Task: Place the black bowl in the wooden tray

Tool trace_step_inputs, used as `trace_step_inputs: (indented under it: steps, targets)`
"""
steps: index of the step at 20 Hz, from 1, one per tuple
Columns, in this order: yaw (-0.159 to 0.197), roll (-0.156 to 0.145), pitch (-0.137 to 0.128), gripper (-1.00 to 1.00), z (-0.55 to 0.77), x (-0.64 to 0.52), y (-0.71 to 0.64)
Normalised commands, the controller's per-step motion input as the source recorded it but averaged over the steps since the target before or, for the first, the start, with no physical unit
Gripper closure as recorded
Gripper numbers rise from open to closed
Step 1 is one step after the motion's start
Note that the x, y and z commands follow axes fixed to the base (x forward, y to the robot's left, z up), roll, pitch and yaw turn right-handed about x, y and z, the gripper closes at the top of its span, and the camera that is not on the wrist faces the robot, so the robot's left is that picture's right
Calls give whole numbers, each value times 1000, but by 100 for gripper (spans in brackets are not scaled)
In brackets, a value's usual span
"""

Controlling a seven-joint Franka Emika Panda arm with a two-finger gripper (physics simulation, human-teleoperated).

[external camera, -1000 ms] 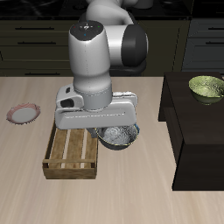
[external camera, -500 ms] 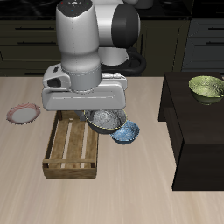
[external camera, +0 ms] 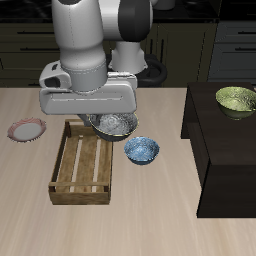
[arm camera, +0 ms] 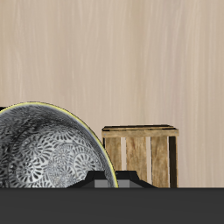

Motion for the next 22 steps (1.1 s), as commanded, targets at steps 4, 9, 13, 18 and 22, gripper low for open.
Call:
trace_step_inputs:
  steps: [4,9,13,18,22]
  targets:
    - [-11,-21,-16,100,53,-214,-235]
    - [-5,-1,-40,100,137,-195,-116]
    - [-12,-38,-53,100,99,-304,-315]
    - [5,-13,-31,100,12,-162,-183]
    - [3,0,-8,100,-122,-224,-129]
